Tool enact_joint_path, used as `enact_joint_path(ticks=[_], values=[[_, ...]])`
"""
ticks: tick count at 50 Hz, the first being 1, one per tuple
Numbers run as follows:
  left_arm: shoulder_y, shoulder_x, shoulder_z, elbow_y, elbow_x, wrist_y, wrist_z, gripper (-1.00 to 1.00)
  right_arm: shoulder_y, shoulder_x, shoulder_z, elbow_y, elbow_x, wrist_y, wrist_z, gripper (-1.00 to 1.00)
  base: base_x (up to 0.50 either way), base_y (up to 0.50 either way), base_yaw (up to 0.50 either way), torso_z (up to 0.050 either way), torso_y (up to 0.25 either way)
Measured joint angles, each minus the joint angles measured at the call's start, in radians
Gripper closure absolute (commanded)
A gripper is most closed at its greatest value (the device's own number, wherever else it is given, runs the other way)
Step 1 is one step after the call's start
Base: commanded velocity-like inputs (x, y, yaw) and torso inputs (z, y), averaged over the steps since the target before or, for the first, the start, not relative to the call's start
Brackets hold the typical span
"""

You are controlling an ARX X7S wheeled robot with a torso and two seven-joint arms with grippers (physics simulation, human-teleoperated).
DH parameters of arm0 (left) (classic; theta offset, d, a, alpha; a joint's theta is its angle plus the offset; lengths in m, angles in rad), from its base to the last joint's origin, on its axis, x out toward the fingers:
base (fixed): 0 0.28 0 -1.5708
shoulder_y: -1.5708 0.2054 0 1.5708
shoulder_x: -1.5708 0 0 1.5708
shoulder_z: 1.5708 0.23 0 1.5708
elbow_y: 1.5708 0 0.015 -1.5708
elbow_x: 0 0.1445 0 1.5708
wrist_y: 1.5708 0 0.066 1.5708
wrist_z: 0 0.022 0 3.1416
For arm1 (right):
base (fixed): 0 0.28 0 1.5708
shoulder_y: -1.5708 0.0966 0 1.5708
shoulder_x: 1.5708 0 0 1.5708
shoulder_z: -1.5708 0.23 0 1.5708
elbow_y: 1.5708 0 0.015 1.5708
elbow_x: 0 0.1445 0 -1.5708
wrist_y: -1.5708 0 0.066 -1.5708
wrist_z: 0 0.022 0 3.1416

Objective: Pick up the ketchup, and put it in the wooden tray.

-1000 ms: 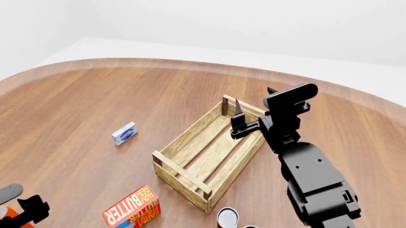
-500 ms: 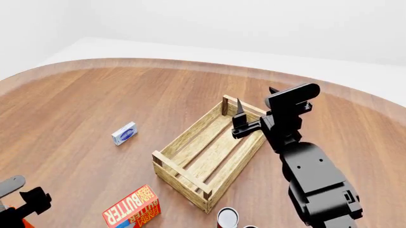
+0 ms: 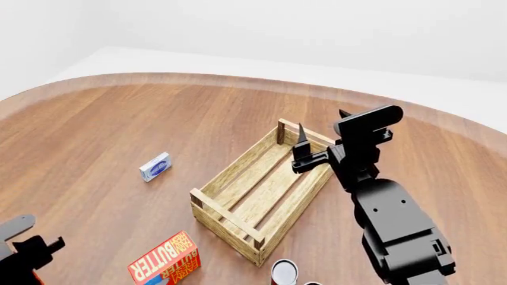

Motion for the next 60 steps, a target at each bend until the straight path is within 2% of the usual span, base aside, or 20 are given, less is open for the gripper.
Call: enact_joint_path(ticks=[9, 19, 28, 35, 49, 60], values=[[-0.002, 0.001, 0.002, -0.004, -0.011, 0.022, 0.013, 1.00, 0.001, 0.002, 0.000, -0.003, 0.003, 0.002, 0.004, -1.00, 0.00, 0.00, 0.00, 0.000, 0.000], [-0.026, -0.015, 0.038, 0.084, -0.026, 0.009, 0.043, 1.00, 0.009, 0.005, 0.004, -0.012, 0.008, 0.011, 0.010, -1.00, 0.00, 0.00, 0.00, 0.000, 0.000], [-0.132, -0.041, 0.125, 0.142, -0.010, -0.029, 0.089, 1.00, 0.020, 0.007, 0.008, -0.022, 0.011, 0.025, 0.020, -1.00, 0.00, 0.00, 0.00, 0.000, 0.000], [-0.249, -0.037, 0.207, 0.103, 0.016, -0.033, 0.129, 1.00, 0.027, 0.011, 0.015, -0.033, 0.013, 0.041, 0.032, -1.00, 0.00, 0.00, 0.00, 0.000, 0.000], [-0.539, 0.035, 0.372, -0.154, 0.071, 0.028, 0.247, 1.00, 0.034, 0.028, 0.041, -0.072, 0.027, 0.081, 0.056, -1.00, 0.00, 0.00, 0.00, 0.000, 0.001], [-0.840, 0.171, 0.461, -0.611, 0.109, 0.225, 0.367, 1.00, 0.026, 0.049, 0.077, -0.134, 0.044, 0.128, 0.089, -1.00, 0.00, 0.00, 0.00, 0.000, 0.000]])
